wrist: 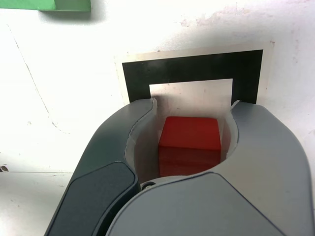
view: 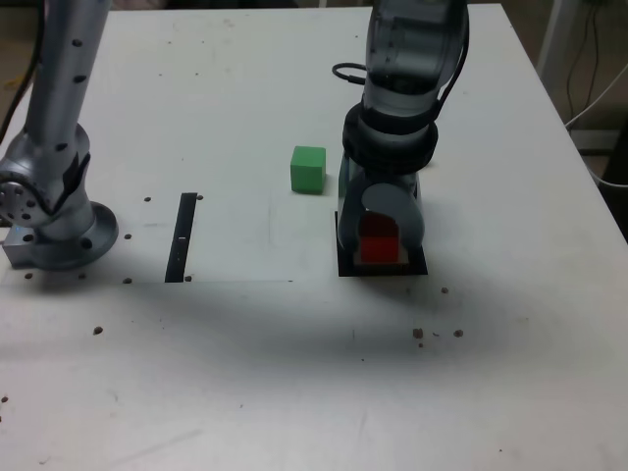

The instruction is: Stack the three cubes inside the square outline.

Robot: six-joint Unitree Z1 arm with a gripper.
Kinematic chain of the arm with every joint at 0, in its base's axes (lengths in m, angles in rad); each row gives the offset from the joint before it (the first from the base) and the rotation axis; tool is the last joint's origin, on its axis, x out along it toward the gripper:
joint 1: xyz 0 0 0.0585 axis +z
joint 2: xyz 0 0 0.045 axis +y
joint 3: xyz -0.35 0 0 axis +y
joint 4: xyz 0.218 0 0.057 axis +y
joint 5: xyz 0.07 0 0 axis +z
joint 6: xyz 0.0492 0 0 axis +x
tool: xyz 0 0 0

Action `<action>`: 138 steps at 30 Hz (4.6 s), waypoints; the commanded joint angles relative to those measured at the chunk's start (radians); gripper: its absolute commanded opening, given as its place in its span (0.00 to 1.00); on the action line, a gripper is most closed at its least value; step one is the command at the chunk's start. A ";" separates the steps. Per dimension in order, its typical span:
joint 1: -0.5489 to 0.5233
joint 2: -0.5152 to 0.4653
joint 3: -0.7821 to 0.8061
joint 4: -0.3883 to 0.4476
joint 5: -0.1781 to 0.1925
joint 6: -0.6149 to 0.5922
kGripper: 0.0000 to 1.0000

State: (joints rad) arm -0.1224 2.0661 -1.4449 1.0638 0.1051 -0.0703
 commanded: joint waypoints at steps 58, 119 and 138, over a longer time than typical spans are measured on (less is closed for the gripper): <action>0.031 -0.159 -0.106 0.259 0.082 0.001 0.99; 0.424 0.190 -0.455 0.281 -0.078 -0.005 1.00; 0.433 0.219 -0.447 0.282 -0.083 -0.007 0.93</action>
State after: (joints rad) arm 0.3102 2.2776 -1.8942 1.3447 0.0195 -0.0793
